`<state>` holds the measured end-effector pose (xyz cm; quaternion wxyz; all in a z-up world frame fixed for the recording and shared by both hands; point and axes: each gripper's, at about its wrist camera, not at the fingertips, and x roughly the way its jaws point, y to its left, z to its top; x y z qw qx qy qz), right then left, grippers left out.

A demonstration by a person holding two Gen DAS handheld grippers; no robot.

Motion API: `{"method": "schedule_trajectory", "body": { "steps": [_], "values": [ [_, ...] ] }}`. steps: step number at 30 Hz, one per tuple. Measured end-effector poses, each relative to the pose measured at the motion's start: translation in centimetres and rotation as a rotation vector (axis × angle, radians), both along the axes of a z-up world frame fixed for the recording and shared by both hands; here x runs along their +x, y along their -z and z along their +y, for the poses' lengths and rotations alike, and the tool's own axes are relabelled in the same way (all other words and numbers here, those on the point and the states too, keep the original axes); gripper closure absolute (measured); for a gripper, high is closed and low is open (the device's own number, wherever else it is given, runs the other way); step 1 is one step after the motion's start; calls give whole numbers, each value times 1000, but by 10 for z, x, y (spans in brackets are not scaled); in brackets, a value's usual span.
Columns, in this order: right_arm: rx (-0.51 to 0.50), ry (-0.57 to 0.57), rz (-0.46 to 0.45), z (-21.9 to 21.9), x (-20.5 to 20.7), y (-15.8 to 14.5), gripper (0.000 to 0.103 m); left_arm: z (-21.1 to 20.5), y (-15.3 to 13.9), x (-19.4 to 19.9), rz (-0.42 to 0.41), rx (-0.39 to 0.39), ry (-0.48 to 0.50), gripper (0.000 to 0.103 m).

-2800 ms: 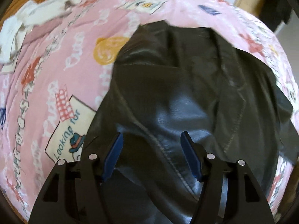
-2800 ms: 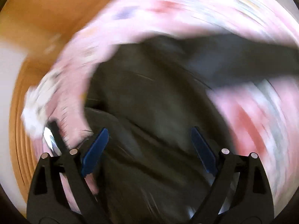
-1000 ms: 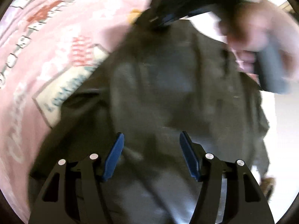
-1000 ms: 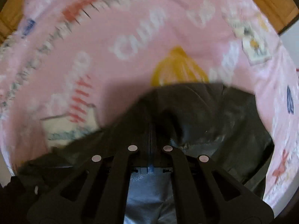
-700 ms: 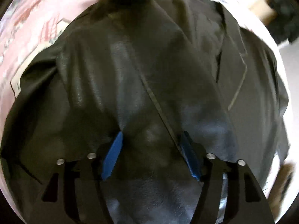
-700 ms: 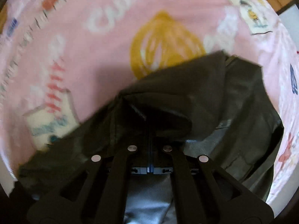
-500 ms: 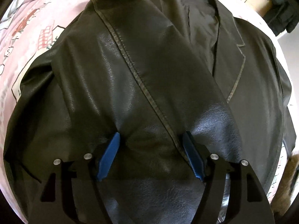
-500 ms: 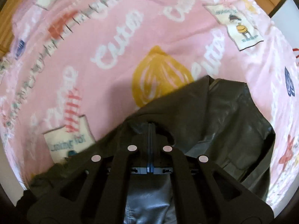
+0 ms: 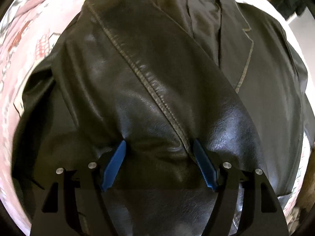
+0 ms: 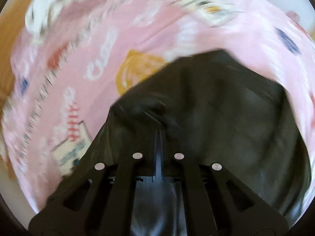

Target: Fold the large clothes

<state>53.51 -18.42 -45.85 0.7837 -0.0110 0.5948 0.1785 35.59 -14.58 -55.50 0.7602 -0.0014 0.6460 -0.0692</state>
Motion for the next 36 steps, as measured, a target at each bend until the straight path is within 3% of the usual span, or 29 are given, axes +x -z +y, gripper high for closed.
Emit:
{"method": "schedule_trajectory", "body": {
  "steps": [3,6,10,15,17,21,26,28,36],
  "values": [
    [108,205,-69,-89,-70,-50,100,-4,-17,12,21,30,31,36],
    [124,402,-111,-167,-138,-78,94,-11,-51,26,-7,57,70,36],
    [99,736,-80,-275,-231,-84,50,-45,-101,45,-67,59,140,35],
    [198,1112,-42,-399,-339,-69,46,-106,-154,53,-155,4,249,31],
    [209,1252,-26,-445,-371,-59,46,-132,-160,56,-171,-18,285,31],
    [277,1468,14,-502,-409,-34,46,-174,-159,52,-204,-11,362,31],
    [516,1638,29,-554,-439,7,44,-207,-149,47,-169,-1,409,31],
    [562,1682,38,-563,-441,16,44,-213,-147,39,-160,6,424,31],
    [492,1792,40,-605,-443,47,41,-225,-117,27,-103,56,470,31]
  ]
}}
